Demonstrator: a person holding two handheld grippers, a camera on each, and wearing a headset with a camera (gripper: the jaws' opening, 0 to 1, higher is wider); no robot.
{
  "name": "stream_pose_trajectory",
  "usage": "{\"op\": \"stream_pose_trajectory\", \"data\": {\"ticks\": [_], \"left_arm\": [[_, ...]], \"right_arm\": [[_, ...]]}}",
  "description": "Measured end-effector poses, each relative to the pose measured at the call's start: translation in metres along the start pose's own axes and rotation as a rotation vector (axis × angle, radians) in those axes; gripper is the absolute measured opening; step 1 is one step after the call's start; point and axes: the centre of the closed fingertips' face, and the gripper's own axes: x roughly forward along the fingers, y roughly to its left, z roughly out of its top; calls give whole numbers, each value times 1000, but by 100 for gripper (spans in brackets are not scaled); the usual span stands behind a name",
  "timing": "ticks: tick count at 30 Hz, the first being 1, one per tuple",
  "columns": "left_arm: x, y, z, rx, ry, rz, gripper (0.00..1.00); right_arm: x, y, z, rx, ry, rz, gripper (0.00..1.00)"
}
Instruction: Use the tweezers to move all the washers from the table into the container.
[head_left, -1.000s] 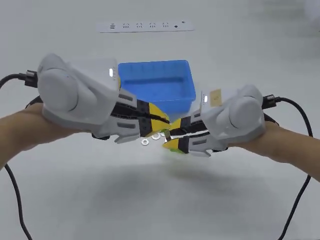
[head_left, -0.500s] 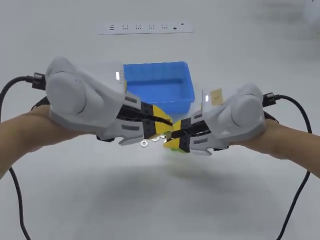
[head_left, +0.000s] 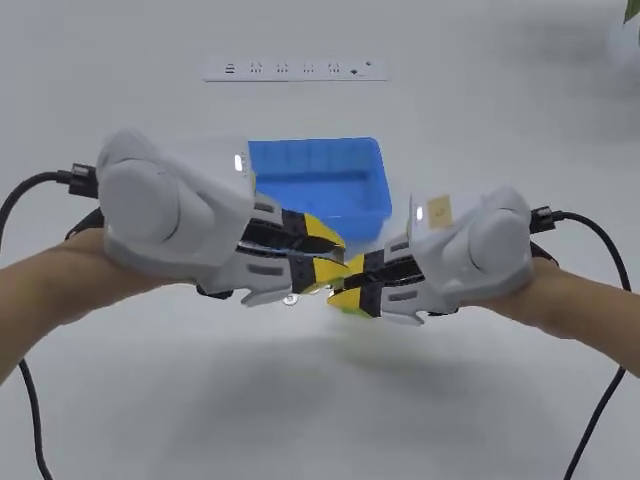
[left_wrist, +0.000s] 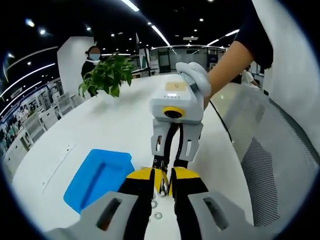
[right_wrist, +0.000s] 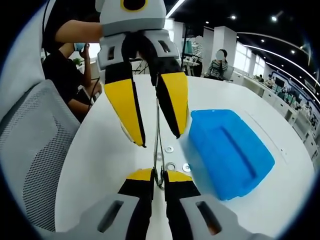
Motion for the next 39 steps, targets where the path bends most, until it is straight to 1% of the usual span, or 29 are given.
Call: {"op": "stream_pose_trajectory", "data": {"ticks": [1, 2, 4, 6, 7, 8, 9, 11, 12, 15, 17, 19, 20, 22, 23, 25, 27, 28, 29, 30, 31, 33, 37, 39], "left_arm": [[-2, 0, 1, -4, -7, 4, 19], [-6, 0, 1, 5, -12, 17, 21], [-12, -1, 1, 22, -15, 35, 29], [-20, 0, 3, 38, -26, 67, 33], [-23, 0, 3, 30, -31, 73, 34], [-27, -2, 4, 10, -43, 82, 37], [-30, -2, 5, -1, -57, 96, 40], [-38, -3, 4, -12, -71, 120, 50], [-40, -4, 5, -15, -76, 134, 52], [-51, -3, 3, -69, -105, 187, 59], [-58, 0, 4, -85, -131, 234, 64], [-65, 0, 2, -111, -141, 262, 69], [-67, 0, 1, -114, -144, 269, 71], [-75, 1, 0, -141, -162, 303, 77], [-80, 1, 0, -162, -177, 316, 80], [-86, 0, -2, -184, -189, 341, 87], [-89, -2, -4, -207, -192, 357, 94], [-89, -3, -5, -213, -189, 359, 99], [-90, -6, -7, -219, -183, 359, 99], [-89, -8, -7, -217, -180, 356, 100], [-88, -12, -8, -216, -172, 351, 100], [-88, -17, -10, -217, -161, 347, 100], [-88, -21, -12, -229, -152, 358, 100], [-89, -19, -13, -246, -155, 369, 100]], "right_arm": [[-1, 1, 2, -1, -1, 1, 8], [-2, 1, 4, 0, -3, 1, 8], [-3, 2, 8, 1, -6, 0, 8], [-5, 3, 13, 3, -15, -3, 8], [-6, 3, 16, 5, -17, -3, 8], [-8, 4, 19, 5, -21, -4, 8], [-10, 4, 21, 4, -24, -5, 8], [-14, 4, 28, 2, -33, -6, 8], [-15, 4, 31, 1, -36, -5, 8], [-22, 1, 42, -4, -55, -8, 8], [-27, -1, 50, -6, -65, -11, 8], [-30, -3, 54, -14, -70, -14, 8], [-32, -5, 57, -18, -74, -18, 8], [-36, -9, 63, -25, -81, -24, 8], [-38, -11, 67, -30, -88, -28, 8], [-41, -16, 73, -36, -100, -36, 9], [-44, -23, 79, -33, -114, -47, 9], [-44, -27, 81, -31, -121, -53, 9], [-45, -32, 84, -27, -130, -63, 9], [-45, -34, 84, -27, -132, -64, 9], [-45, -40, 86, -27, -136, -71, 9], [-44, -50, 87, -22, -141, -85, 9], [-40, -68, 86, -16, -143, -104, 9], [-37, -78, 85, -23, -137, -112, 9]]}}
